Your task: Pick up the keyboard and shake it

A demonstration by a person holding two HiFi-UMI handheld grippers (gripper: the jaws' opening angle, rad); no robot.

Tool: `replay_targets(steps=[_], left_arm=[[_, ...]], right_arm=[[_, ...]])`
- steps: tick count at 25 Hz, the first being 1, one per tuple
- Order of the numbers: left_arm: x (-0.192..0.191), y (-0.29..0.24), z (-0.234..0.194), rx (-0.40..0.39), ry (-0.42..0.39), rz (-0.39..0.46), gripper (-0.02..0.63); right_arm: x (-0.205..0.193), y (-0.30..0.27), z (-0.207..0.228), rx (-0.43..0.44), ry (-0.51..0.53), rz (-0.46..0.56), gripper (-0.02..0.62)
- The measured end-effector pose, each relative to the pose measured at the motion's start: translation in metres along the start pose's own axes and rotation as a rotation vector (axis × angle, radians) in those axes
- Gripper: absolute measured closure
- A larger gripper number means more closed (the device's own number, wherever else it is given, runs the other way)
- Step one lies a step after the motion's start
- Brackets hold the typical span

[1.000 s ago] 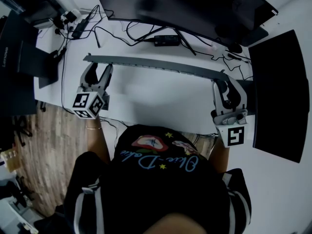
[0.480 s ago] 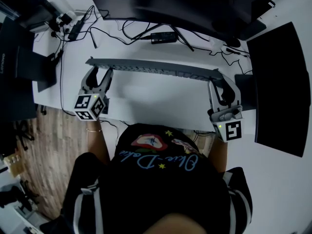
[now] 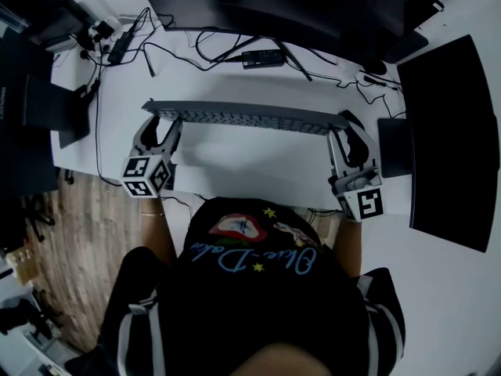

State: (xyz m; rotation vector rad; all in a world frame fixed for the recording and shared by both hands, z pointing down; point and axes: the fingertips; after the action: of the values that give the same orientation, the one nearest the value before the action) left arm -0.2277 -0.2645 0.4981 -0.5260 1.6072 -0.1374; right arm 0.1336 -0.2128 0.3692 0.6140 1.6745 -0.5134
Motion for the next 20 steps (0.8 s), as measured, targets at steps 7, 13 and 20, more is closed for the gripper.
replay_targets(steps=[7,13,20], left_arm=[[-0.019,-0.004,-0.005,0.011,-0.011,-0.053,0.370],[-0.041,-0.011,-0.005,0.011,-0.018,-0.105,0.370],[-0.068,-0.018,-0.008,0.014,-0.011,-0.201,0.370]], right_arm=[[-0.026,-0.002,-0.002,0.000,-0.069,-0.033,0.495],[-0.052,-0.002,-0.002,-0.005,-0.129,-0.077,0.495],[-0.086,-0.003,-0.003,0.002,-0.199,-0.139,0.495]])
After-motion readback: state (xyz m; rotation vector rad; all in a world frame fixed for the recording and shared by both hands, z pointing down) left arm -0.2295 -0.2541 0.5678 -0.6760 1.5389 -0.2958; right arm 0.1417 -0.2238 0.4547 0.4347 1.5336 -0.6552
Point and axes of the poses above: the fingertips, and each gripper's own axes: y backward along the fingers, z to its right, x out of its top, and after that the axes turned 9 degrees about x, right-handed
